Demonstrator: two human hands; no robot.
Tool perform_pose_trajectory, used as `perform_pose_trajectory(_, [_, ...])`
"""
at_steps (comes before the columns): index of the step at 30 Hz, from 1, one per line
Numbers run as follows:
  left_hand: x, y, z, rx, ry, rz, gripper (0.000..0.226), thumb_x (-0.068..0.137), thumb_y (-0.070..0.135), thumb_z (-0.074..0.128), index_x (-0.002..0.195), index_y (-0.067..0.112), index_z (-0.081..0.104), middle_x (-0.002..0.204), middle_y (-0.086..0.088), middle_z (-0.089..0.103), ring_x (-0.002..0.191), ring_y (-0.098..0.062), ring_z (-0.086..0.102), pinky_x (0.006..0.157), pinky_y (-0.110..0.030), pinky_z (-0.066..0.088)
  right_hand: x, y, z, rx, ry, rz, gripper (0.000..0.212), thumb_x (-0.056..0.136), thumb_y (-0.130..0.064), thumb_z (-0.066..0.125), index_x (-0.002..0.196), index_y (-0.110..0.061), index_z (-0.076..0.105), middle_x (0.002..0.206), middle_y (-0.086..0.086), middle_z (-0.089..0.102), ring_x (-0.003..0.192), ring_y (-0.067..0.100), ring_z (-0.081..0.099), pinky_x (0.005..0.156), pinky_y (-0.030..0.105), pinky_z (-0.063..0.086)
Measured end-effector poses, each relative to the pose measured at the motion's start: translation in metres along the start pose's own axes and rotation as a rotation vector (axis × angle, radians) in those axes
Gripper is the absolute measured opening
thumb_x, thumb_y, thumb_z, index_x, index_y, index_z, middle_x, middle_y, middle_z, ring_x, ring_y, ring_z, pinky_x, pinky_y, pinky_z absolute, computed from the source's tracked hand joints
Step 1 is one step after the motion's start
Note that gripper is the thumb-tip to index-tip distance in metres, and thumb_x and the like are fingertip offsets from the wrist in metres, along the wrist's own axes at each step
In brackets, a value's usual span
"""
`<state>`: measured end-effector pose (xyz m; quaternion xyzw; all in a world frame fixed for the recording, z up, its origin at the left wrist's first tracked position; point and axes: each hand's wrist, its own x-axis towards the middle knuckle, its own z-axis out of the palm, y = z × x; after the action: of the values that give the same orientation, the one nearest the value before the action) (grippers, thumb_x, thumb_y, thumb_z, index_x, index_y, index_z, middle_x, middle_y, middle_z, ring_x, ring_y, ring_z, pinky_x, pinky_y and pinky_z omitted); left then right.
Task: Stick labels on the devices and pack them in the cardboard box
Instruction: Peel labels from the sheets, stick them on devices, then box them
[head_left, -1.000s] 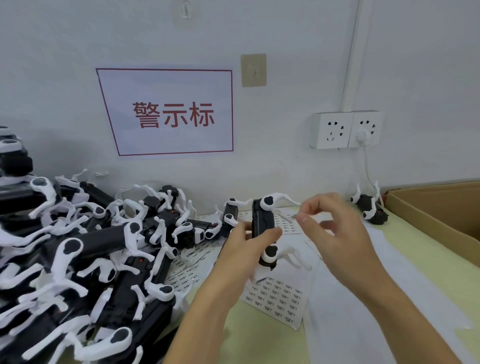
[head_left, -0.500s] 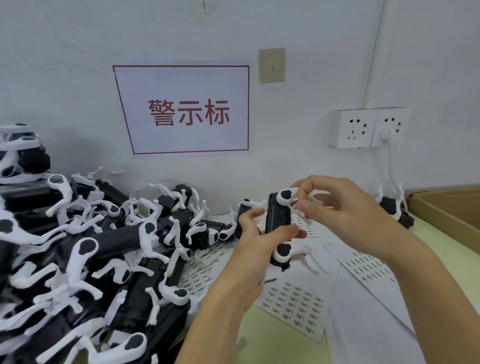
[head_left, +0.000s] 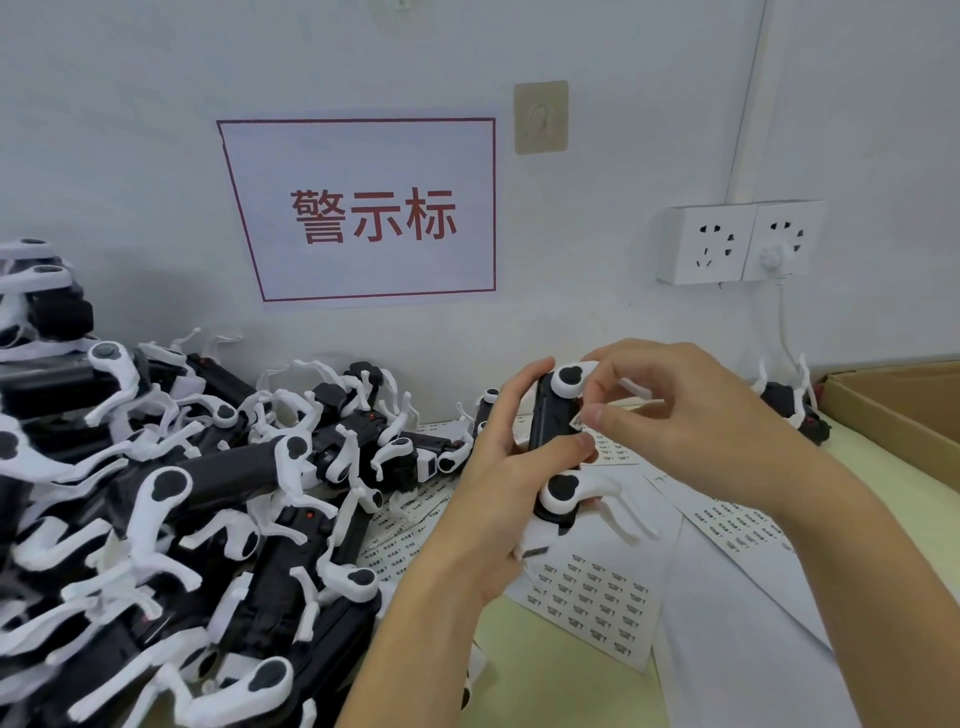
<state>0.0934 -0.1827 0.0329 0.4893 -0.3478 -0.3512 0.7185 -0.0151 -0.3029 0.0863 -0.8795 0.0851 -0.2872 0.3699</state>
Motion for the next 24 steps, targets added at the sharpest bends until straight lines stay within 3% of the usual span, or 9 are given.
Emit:
perform_pose_trajectory(2, [-0.0002, 0.0001, -0.0014, 0.037, 0.007, -0.003, 0.063, 0.072, 0.018, 0.074, 0.123, 0.052, 0.06, 0.097, -0.015, 0.072, 0.094, -0.028, 0.07, 0.078, -0.04, 0.056, 0.0005, -0.0005, -0.0003, -0.019, 0.007, -0.005, 0.014, 0.087, -0.014, 0.07, 0.074, -0.019, 0.068, 0.098, -0.018, 0.067, 0.094, -0.005, 0.065, 0.077, 0.017, 0.055])
perform_pose_trajectory(5, [-0.0012, 0.0005, -0.0021, 0.057, -0.007, -0.005, 0.062, 0.075, 0.017, 0.072, 0.125, 0.051, 0.06, 0.106, -0.018, 0.073, 0.098, -0.024, 0.072, 0.069, -0.033, 0.057, 0.0011, -0.0019, -0.0009, -0.063, 0.018, -0.023, 0.016, 0.087, -0.015, 0.07, 0.073, -0.023, 0.067, 0.101, -0.015, 0.066, 0.089, -0.003, 0.066, 0.072, 0.014, 0.053])
perform_pose_trajectory(12, [-0.0034, 0.004, -0.0007, 0.014, -0.035, -0.007, 0.062, 0.073, 0.013, 0.072, 0.124, 0.048, 0.063, 0.098, -0.017, 0.072, 0.081, -0.02, 0.072, 0.059, -0.028, 0.056, -0.0003, -0.0045, -0.0025, -0.128, -0.002, -0.043, 0.018, 0.087, -0.011, 0.071, 0.072, -0.021, 0.066, 0.103, -0.012, 0.064, 0.089, -0.005, 0.065, 0.073, 0.014, 0.053])
perform_pose_trajectory(14, [-0.0029, 0.0043, -0.0008, 0.012, -0.032, -0.008, 0.062, 0.072, 0.013, 0.072, 0.123, 0.048, 0.064, 0.101, -0.02, 0.07, 0.082, -0.023, 0.07, 0.062, -0.029, 0.056, -0.001, -0.0053, -0.0027, -0.141, 0.0, -0.043, 0.018, 0.087, -0.011, 0.071, 0.072, -0.021, 0.067, 0.103, -0.012, 0.064, 0.089, -0.006, 0.065, 0.072, 0.012, 0.052])
perform_pose_trajectory(18, [-0.0023, 0.0039, -0.0012, 0.035, -0.015, -0.013, 0.062, 0.073, 0.017, 0.073, 0.124, 0.051, 0.062, 0.121, -0.025, 0.066, 0.108, -0.035, 0.068, 0.077, -0.038, 0.055, -0.0015, -0.0069, -0.0012, -0.161, 0.03, -0.057, 0.017, 0.086, -0.012, 0.071, 0.073, -0.021, 0.068, 0.102, -0.015, 0.064, 0.088, -0.008, 0.064, 0.07, 0.008, 0.05])
perform_pose_trajectory(24, [-0.0035, 0.0046, -0.0025, 0.067, -0.004, -0.008, 0.061, 0.074, 0.018, 0.073, 0.123, 0.052, 0.062, 0.12, -0.023, 0.068, 0.105, -0.03, 0.066, 0.081, -0.041, 0.052, -0.0002, -0.0071, 0.0005, -0.147, 0.06, -0.063, 0.014, 0.086, -0.012, 0.071, 0.074, -0.019, 0.069, 0.101, -0.015, 0.064, 0.087, -0.009, 0.064, 0.069, 0.008, 0.051])
